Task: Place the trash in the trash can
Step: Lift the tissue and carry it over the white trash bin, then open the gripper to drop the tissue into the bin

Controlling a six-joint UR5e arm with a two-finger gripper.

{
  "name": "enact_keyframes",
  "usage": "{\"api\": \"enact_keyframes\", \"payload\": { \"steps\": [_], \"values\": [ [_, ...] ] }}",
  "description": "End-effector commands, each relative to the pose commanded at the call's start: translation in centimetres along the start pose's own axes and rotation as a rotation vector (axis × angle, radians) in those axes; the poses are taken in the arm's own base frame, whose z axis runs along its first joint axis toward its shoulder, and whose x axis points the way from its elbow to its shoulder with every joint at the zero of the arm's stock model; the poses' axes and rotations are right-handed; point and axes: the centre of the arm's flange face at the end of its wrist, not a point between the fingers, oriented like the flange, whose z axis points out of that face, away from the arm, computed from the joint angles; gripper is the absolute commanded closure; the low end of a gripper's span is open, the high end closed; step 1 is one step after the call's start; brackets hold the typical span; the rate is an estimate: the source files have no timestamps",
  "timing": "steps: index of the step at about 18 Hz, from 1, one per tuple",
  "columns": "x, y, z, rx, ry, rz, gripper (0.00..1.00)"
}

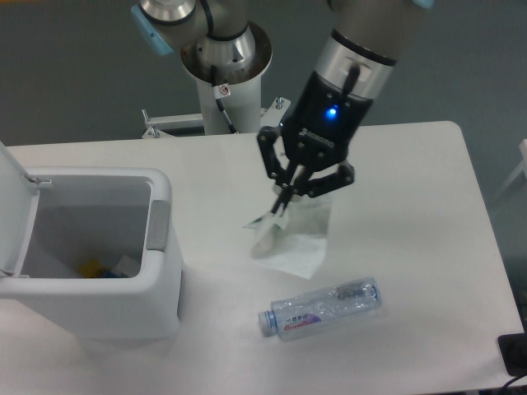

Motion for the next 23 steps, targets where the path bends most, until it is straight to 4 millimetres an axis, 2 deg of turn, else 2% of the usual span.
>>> {"api": "enact_keyframes", "payload": {
  "steps": [2,5,11,12,13,14,15,23],
  "values": [
    [1.8,-0.6,0.7,0.003,0.025,0.000,1.00],
    [3.7,-1.5,0.7,0.031,0.061,-0.003,1.00],
    [7.6,-2.6,3.9,0.007,0.131,0.025,0.99],
    [8.4,-2.7,4.5,0.006,0.141,0.036,0.89],
    [8.6,-2.5,5.1,-0.001,0.148,0.032,0.84],
    [9.5,-2.7,5.8,-0.010,0.158,0.041,0.37],
    [9.7,-2.6,6.2,-0.013,0.159,0.047,0.00],
    [9.7,-1.2,6.8,-0.016,0.147,0.045,0.00]
  ]
}}
